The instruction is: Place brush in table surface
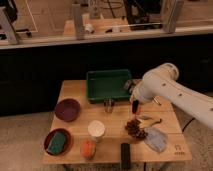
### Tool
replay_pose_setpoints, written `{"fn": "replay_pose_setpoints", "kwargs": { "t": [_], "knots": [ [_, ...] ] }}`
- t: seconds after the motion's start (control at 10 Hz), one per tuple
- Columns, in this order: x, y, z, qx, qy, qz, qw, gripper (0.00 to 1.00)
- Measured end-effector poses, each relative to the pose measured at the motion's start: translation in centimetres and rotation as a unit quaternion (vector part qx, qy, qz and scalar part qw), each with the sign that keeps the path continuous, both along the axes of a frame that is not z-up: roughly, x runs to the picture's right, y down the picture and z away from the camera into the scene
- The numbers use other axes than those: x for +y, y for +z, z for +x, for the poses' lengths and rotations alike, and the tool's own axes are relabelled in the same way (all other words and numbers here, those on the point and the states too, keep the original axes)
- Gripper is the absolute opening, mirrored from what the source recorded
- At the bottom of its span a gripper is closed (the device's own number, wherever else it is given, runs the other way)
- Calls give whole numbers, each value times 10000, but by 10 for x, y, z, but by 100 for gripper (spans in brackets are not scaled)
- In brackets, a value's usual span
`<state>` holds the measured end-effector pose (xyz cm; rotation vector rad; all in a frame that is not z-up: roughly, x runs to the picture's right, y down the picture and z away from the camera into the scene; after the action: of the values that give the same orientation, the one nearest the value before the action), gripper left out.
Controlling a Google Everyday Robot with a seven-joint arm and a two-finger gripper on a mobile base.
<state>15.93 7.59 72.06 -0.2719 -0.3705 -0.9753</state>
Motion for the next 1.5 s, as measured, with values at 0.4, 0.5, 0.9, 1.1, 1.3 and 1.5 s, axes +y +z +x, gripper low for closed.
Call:
{"fn": "replay_pose_setpoints", "kwargs": {
  "t": [0.4, 0.5, 0.9, 1.1, 1.3, 1.5],
  "knots": [
    [43, -1, -40, -336, 79, -291, 9990, 0],
    [55, 5, -57, -429, 122, -350, 9984, 0],
    [75, 34, -79, -511, 294, -339, 9977, 0],
    [81, 38, -79, -545, 290, -229, 9978, 0],
    [94, 41, -77, -590, 220, -145, 9979, 0],
    [102, 42, -77, -636, 148, -182, 9977, 0]
  ]
}}
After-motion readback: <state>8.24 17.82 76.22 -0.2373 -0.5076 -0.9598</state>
